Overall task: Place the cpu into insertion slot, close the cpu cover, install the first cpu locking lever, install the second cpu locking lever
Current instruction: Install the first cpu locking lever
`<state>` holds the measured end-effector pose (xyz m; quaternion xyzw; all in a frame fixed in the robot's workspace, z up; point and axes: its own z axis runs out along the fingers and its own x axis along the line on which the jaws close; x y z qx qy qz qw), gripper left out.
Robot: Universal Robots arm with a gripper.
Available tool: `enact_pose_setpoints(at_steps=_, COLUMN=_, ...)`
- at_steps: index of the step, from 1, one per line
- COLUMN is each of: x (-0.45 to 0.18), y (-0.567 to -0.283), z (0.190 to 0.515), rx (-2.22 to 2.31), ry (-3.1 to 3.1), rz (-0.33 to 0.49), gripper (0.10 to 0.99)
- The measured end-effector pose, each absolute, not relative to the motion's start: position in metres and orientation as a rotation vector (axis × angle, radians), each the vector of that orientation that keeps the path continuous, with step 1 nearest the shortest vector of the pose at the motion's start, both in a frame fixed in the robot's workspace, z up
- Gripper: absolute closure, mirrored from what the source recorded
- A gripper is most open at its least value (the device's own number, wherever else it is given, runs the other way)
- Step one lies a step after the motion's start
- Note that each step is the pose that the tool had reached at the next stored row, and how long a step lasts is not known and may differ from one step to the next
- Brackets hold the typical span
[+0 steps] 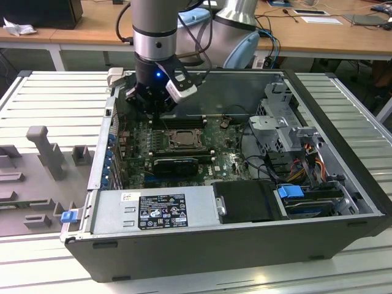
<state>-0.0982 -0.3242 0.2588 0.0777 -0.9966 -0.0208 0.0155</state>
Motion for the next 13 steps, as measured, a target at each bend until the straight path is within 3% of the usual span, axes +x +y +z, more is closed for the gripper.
enact_pose_setpoints(at_steps=13, x=-0.105, y=-0.297, z=0.258, rx=0.236, ry=-3.105, rz=-0.093, gripper=0.98)
